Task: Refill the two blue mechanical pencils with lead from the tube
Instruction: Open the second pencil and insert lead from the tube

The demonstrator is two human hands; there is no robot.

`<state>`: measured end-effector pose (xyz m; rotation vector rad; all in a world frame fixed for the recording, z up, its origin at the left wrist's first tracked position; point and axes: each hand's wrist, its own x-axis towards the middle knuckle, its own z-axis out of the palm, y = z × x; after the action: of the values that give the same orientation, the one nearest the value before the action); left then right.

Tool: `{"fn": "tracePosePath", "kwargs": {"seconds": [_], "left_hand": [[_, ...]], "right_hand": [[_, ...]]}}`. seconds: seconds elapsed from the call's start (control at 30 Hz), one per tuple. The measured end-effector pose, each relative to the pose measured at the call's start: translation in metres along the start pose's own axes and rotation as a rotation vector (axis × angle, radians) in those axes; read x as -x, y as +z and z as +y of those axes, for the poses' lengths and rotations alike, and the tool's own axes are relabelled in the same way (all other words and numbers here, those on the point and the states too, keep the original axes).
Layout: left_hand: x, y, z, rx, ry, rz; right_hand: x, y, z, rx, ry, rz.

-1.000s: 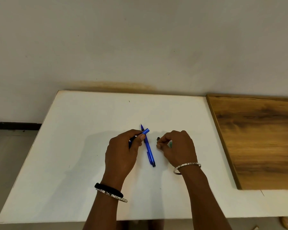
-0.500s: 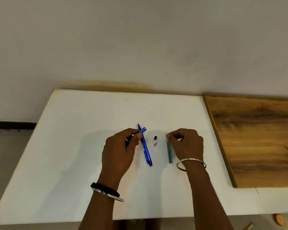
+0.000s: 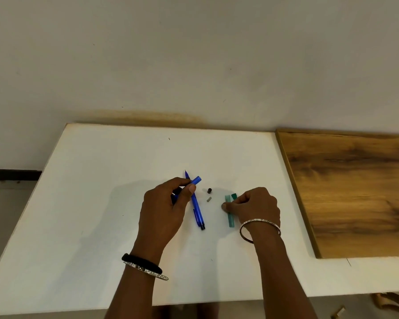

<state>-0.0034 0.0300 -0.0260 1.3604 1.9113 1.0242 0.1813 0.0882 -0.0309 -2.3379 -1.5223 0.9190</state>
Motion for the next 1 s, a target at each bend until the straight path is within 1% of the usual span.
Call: {"fn": "tracePosePath", "kwargs": {"seconds": [0.13, 0.23, 0.27, 0.33, 0.43, 0.5, 0.63, 0.73, 0.83, 1.0], "left_hand": [[0.0, 0.002, 0.002, 0.013, -0.007, -0.012], [0.0, 0.002, 0.006, 0.025, -0.016, -0.013], [-0.001, 0.002, 0.008, 0.033, -0.027, -0.011], [-0.001, 0.002, 0.01, 0.059, -0.064, -0.005], [-0.001, 0.003, 0.014, 0.139, -0.102, -0.038], [-0.001, 0.004, 0.016, 0.165, -0.114, -0.074], [-0.002, 0.003, 0.016, 0.197, -0.129, -0.11], [-0.003, 0.003, 0.014, 0.262, -0.155, -0.121], [-0.003, 0.003, 0.014, 0.272, -0.146, -0.116], [-0.003, 0.0, 0.014, 0.317, -0.14, -0.007]], "right_hand": [[-0.002, 0.004, 0.002, -0.042, 0.01, -0.022], [-0.002, 0.0, 0.003, -0.11, -0.028, -0.051], [-0.001, -0.003, 0.002, -0.178, -0.053, -0.064], [0.002, -0.01, -0.002, -0.39, -0.122, -0.113], [0.011, -0.015, -0.011, -0.695, -0.217, -0.249], [0.015, -0.015, -0.017, -0.812, -0.279, -0.296], [0.021, -0.012, -0.024, -0.942, -0.358, -0.358], [0.022, -0.012, -0.024, -1.02, -0.371, -0.412], [0.022, -0.012, -0.024, -1.063, -0.334, -0.408], [0.019, -0.01, -0.023, -1.163, -0.256, -0.398]]}}
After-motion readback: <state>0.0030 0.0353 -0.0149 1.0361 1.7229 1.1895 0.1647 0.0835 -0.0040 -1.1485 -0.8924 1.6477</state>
